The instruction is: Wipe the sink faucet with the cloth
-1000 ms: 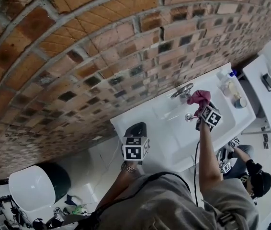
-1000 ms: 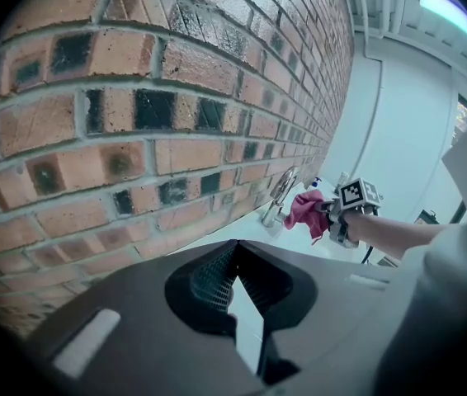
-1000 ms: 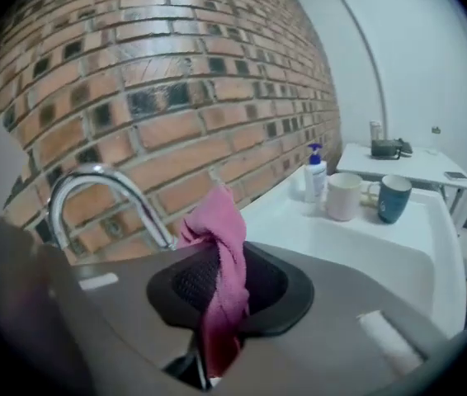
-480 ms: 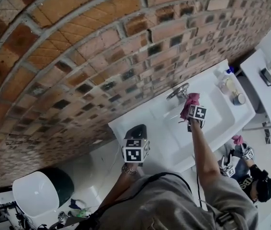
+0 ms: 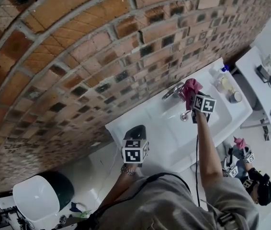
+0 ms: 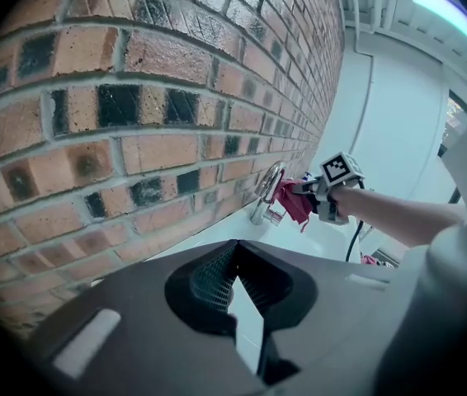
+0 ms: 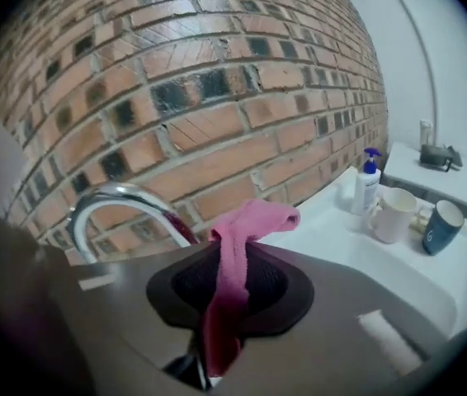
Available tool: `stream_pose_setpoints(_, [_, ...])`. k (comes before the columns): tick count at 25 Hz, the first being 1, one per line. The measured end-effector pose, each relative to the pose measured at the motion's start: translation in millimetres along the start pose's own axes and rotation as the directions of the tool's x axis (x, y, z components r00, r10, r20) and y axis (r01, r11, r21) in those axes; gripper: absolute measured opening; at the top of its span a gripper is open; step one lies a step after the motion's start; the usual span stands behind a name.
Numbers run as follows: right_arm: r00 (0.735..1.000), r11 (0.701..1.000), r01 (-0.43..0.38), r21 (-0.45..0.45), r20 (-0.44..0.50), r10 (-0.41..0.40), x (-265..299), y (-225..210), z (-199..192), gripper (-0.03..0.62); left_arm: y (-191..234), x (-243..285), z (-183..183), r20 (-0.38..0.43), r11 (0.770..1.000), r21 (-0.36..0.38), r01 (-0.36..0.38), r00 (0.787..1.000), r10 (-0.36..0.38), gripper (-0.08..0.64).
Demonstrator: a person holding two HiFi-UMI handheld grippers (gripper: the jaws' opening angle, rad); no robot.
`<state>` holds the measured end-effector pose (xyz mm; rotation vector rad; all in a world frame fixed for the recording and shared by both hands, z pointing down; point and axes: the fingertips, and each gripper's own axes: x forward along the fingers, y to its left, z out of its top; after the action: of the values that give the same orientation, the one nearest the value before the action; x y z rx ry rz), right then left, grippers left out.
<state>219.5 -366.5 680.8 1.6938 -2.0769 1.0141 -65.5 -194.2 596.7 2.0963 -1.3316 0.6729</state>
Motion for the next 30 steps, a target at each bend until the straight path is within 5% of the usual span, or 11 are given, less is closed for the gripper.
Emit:
stream_pose_setpoints(6, [0.974,0.989,0.044,-0.141,-0.214,-0.074,57.0,10.3,-48.4,0.060,-1.8,-4.7,3.1,0.009,1.000,0.003,-0.004,1.000,0.004,0.020])
stream_pose_setpoints(10, [0.985,0.999,0.015,-0.046,-0.172,-0.023,55.6,12.8,-44.3,0.060,4.3,-9.2,4.1,0.019,1.000,-0.007,-0.020,1.000,0.020,0.020])
stream_pose_setpoints(13, [0.990,0.988,-0.141,0.062,0.012,0.140,53.5,17.6,-7.0,0.058,7.2,-12.2,6.3,0.025,1.000,-0.009,-0.027,0.999,0.027,0.020])
stream_pose_setpoints(17, [0.893,0.909,-0.413,0.060,0.220,0.392,21.7,45.4,59.5,0.058,-1.7,-15.0,11.0,0.039,1.000,0.008,-0.012,0.999,0.012,0.020])
stream_pose_setpoints(24, [0.750,0.766,-0.617,-0.182,0.157,0.642,-52.6,139.0,83.7,0.058,-6.6,-19.8,14.4,0.058,1.000,0.014,-0.010,0.998,0.009,0.020])
stream_pose_setpoints(28, [0.814,0.809,-0.525,-0.266,0.121,0.568,-49.9,162.8,63.8,0.058,-15.4,-24.0,16.2,0.071,1.000,0.020,-0.002,0.997,0.000,0.020])
stream_pose_setpoints(30, [0.810,0.809,-0.531,-0.253,0.129,0.572,-51.8,169.8,56.3,0.058,-21.1,-27.4,15.4,0.073,1.000,0.030,0.002,0.997,-0.004,0.020])
